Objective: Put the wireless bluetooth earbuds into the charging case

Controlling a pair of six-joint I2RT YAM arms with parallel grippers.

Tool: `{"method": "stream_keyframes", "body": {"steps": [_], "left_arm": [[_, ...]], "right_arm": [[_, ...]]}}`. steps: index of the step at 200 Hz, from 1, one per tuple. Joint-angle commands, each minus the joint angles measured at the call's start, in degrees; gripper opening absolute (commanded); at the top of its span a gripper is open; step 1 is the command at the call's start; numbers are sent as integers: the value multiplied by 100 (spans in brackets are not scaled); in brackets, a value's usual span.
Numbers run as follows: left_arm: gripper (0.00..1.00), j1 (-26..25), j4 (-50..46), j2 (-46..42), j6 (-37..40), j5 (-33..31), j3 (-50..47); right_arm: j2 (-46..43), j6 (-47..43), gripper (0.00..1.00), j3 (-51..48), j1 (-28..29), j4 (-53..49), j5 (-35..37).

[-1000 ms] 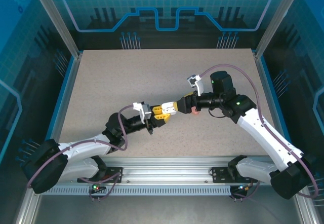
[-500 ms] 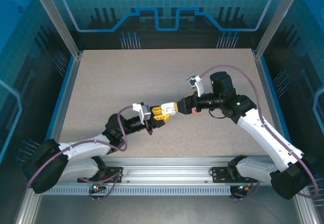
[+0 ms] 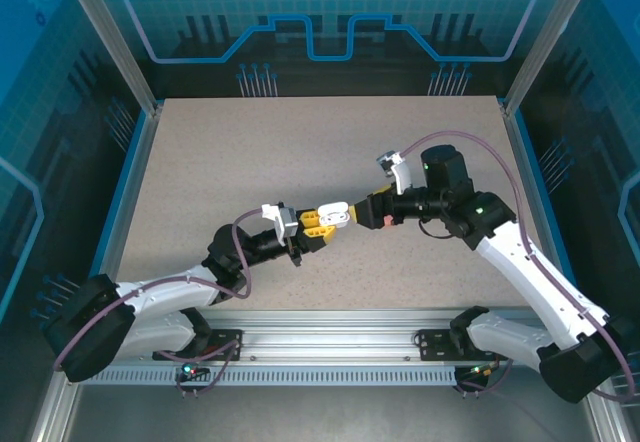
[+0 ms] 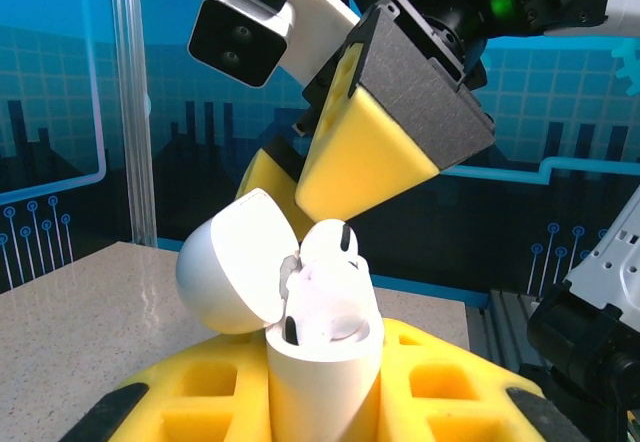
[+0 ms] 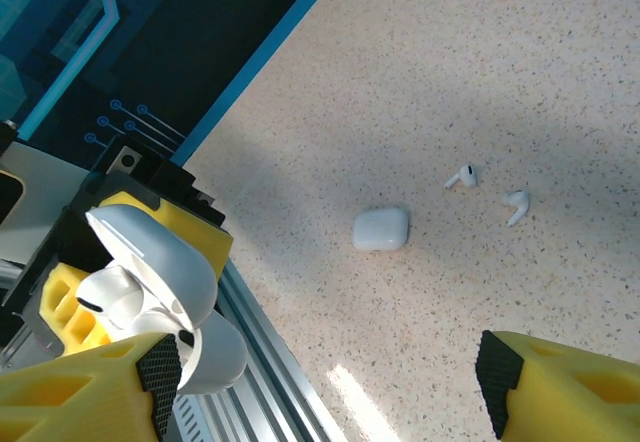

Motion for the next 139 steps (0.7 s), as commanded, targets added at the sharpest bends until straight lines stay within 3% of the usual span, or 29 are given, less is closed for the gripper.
{"method": "stream_keyframes", "body": {"steps": [1,69,139], "left_arm": [[2,48,109,-15,133,47,-35],[2,47,86,7,138,38,-32],[2,46,130,-11,133,6,-39]], "right_arm": [[-57,27,83,207,106,75,-245],[253,147,90,305,539,361,-92],[369,9,78,305,548,-123,409]]}}
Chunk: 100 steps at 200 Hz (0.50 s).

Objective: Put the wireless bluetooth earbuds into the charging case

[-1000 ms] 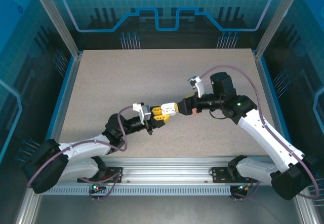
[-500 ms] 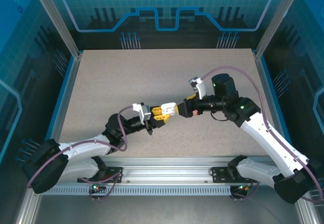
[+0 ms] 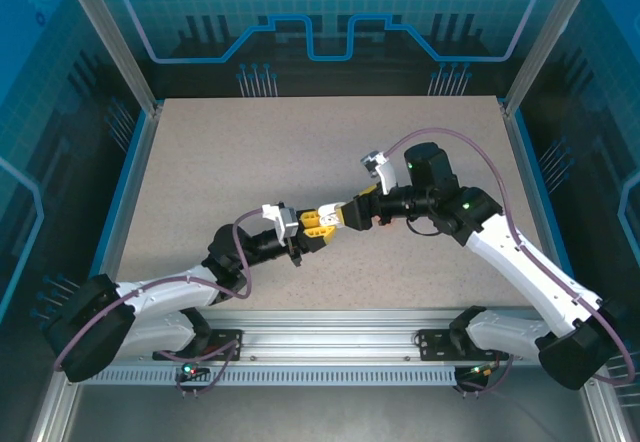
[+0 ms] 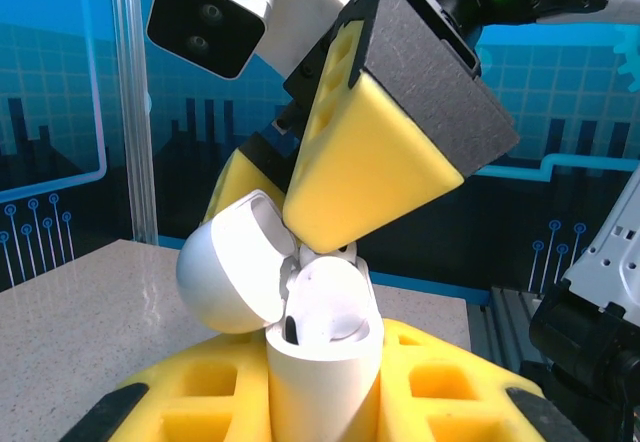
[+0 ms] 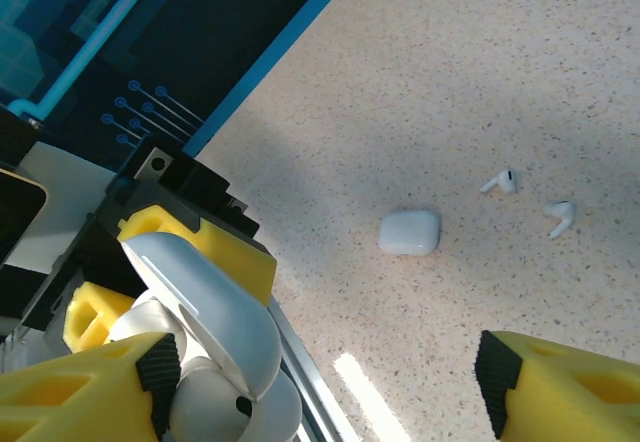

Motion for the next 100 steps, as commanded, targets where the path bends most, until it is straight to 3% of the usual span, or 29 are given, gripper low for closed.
{"method": "stream_keyframes", "body": {"steps": [1,54,100], "left_arm": [[2,50,189,-14,113,7,-32],[2,47,180,20,125,-3,-26],[2,48,190,86,112,5,-25]], "right_arm": [[-22,-60,78,73,56,-243,237],[-113,-22,81,128,29,-6,-59],[-121,225,88,98,20,499,-782]]}}
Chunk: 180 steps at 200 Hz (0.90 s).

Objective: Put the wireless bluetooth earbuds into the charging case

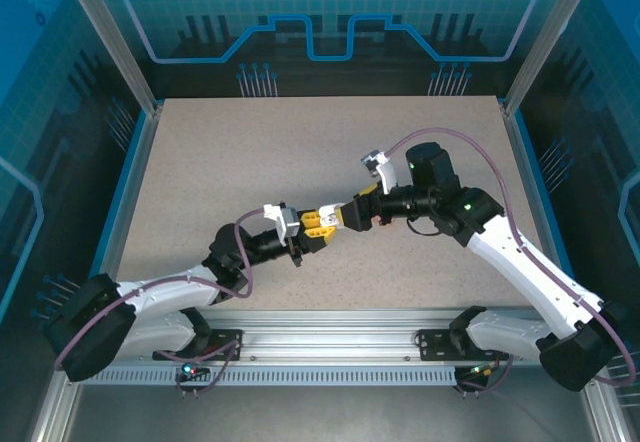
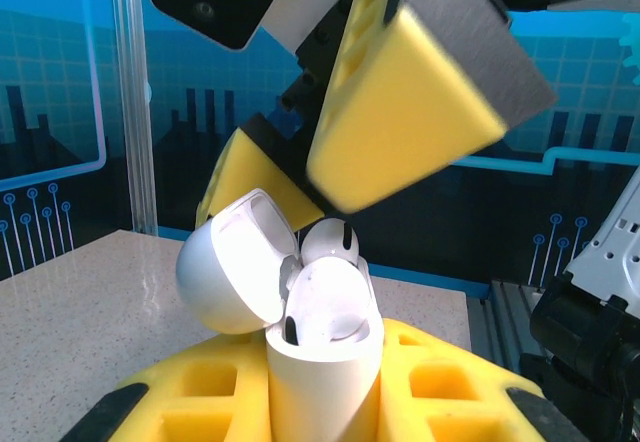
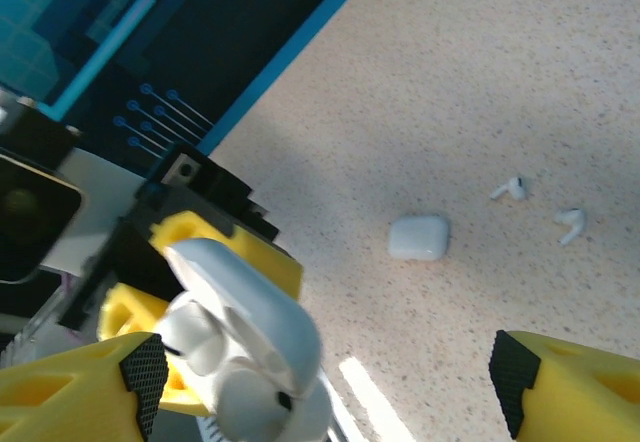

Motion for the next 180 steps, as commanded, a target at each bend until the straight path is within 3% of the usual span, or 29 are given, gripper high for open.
{"method": "stream_keyframes", "body": {"steps": [1,61,110,137,180], "left_arm": [[2,46,253,51,107,5,-21],[2,42,271,105,108,-3,12],[2,48,228,111,62,-121,9],[2,45,72,80,68,-227,26],[2,44,-73,37,72,-276,12]], "right_arm": [[-65,157,88,98,16,338,-552],[72,192,82,120,93,278,-899],[130,172,66,288,129,217,-1269],[59,94,59,359,125,102,-1226],[-116,-262,59,352,113,-163,-623]]}}
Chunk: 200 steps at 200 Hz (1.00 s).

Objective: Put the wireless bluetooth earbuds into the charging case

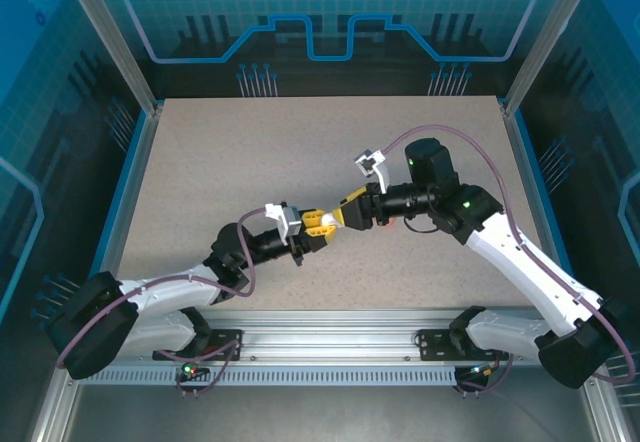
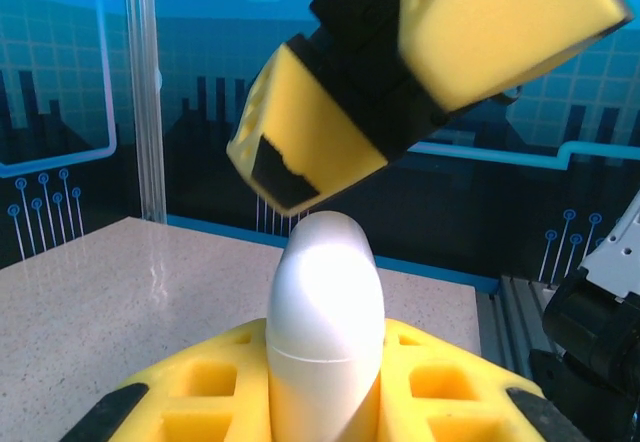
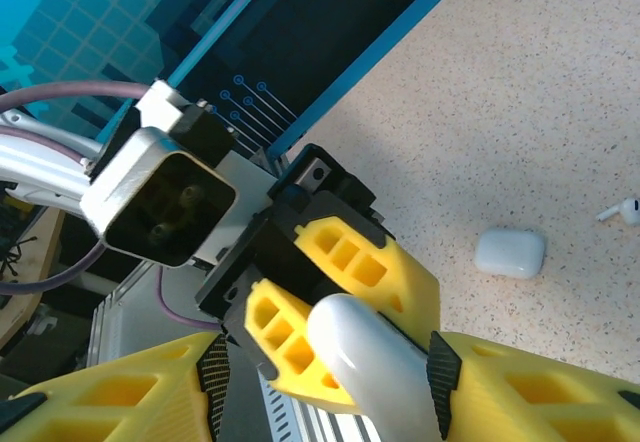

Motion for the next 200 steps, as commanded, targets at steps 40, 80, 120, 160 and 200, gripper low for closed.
{"method": "stream_keyframes", "body": {"steps": [40,80,120,160,200], "left_arm": [[2,45,-185,-339,157,117,-15],[2,48,-775,-863,291,503,-8],[2,40,-1051,-1107,404,604,28],[3,56,-1049,-1134,415,583,36],[3,40,-1028,-1140,382,531,44]], "right_arm": [[-368,-2232,68,374,-58,-1143,1267],[-450,-4169,71,485,-188,-1661,666],[-302,-5046,70,528,-27,-1664,-167],[11,-5195,67,609,404,-1573,43],[296,-5097,50,722,484,-1607,-19]]}}
